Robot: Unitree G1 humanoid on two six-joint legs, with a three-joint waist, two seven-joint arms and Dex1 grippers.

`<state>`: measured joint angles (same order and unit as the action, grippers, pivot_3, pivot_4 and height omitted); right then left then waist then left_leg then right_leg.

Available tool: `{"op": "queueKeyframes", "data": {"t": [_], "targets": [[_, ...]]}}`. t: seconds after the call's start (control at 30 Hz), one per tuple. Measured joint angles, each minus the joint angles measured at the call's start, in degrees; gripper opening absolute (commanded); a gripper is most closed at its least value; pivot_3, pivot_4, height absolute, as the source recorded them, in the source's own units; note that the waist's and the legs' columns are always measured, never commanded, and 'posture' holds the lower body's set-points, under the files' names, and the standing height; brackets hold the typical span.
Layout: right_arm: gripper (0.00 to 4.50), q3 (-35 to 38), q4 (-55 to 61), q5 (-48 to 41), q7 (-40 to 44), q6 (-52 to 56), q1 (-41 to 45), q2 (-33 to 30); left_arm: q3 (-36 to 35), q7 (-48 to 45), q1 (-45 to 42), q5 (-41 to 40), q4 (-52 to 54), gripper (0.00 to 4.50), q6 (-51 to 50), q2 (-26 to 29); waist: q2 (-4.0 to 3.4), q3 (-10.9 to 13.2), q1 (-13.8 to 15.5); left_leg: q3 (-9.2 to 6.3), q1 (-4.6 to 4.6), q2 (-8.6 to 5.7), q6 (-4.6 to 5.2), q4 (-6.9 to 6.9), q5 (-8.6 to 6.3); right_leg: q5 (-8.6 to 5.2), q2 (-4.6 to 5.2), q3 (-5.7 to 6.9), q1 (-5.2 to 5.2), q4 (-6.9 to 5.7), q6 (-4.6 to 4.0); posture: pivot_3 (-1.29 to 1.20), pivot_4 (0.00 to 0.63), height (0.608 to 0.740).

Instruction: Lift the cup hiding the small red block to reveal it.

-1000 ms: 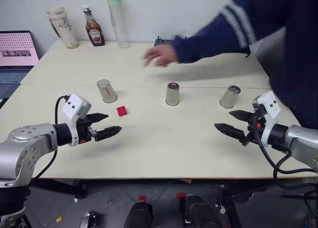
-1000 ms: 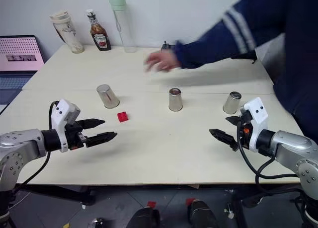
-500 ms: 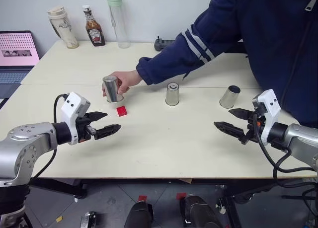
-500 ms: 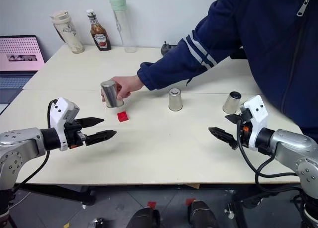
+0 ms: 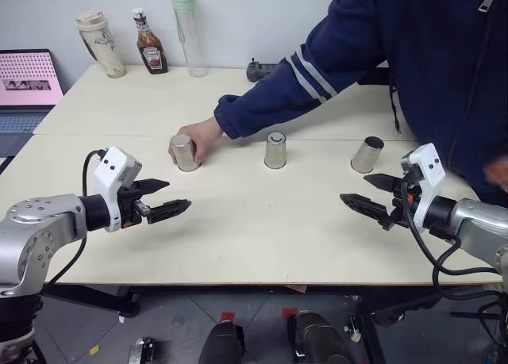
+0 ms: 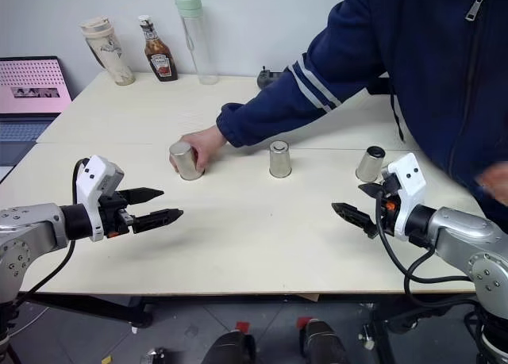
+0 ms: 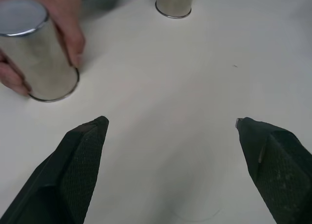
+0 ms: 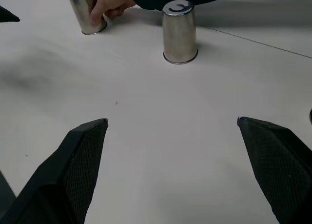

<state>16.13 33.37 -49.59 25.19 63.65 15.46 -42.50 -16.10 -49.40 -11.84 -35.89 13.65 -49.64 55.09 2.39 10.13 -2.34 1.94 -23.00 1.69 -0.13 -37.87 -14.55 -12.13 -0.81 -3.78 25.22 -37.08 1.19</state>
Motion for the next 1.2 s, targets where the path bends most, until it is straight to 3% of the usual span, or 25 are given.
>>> {"op": "queueKeyframes", "data": {"t": [1.2], "targets": [[4.5, -1.73, -1.56, 0.08, -0.76, -0.78, 1.4, 0.82, -1.09, -0.05, 1.51, 0.86, -0.05, 4.47, 1.3, 0.32, 0.0, 0.0, 0.03, 0.02, 0.01, 0.0, 0.0, -0.01, 0.0, 0.02, 0.0, -0.02, 0.0, -0.01, 0.03, 0.0, 0.15, 0.74]]}}
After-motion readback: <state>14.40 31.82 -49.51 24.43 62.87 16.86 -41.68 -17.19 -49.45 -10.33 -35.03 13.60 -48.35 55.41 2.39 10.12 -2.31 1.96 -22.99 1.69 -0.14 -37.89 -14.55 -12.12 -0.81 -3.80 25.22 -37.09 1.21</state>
